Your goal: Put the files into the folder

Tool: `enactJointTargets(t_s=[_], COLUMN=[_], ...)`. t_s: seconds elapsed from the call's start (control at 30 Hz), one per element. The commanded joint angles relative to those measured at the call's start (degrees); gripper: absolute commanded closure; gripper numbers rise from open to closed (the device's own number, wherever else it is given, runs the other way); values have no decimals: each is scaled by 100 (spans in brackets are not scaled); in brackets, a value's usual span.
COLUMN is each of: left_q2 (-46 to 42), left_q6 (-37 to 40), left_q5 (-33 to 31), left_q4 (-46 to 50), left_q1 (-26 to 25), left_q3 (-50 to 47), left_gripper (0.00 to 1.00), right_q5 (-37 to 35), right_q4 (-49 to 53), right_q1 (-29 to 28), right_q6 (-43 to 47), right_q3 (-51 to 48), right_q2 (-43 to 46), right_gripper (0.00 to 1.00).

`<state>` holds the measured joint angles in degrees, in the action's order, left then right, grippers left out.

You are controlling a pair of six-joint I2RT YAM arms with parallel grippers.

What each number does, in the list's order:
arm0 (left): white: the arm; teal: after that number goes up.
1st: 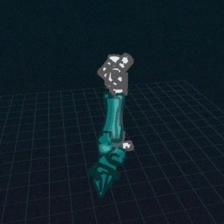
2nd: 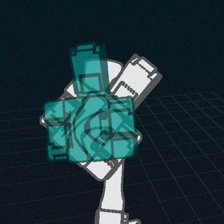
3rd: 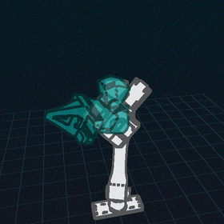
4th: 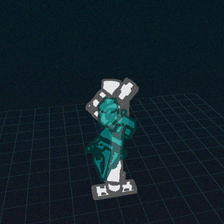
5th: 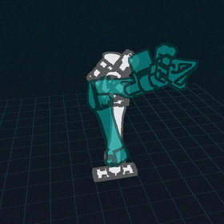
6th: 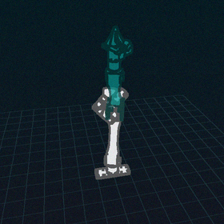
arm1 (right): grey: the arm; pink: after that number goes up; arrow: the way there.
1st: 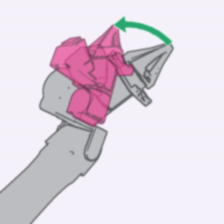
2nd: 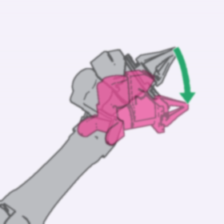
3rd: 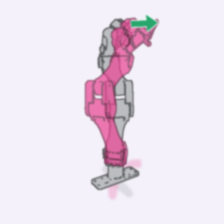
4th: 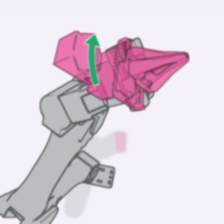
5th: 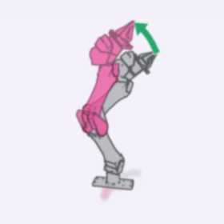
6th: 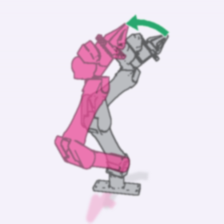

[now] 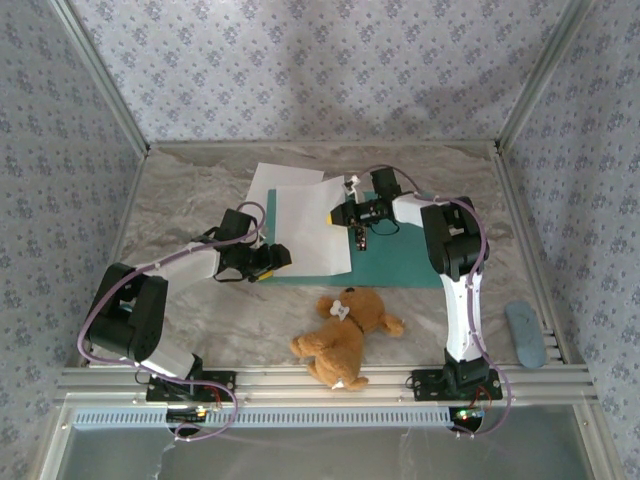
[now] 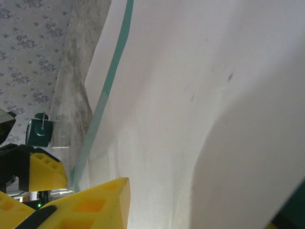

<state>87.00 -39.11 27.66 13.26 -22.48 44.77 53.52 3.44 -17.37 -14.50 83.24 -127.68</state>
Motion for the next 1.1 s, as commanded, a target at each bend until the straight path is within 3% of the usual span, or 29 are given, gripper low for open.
enactJointTargets(t_s=[0.0,0.67,1.07], left_q2=[-148,-236,-275], left_q6=[-35,138,145], left_q5=[73,-383,-463], left_q4=[-32,335,405], left_q1=[58,58,84], left_q3=[5,53,84], left_gripper=[33,33,33], right_q5=[-104,-445,-589], right_q4=[332,407,207], right_q1=[61,-48,34], right_q6=[175,193,21], right_q3=[292,490,502], right_q2=[199,155,191], right_gripper=[65,93,96])
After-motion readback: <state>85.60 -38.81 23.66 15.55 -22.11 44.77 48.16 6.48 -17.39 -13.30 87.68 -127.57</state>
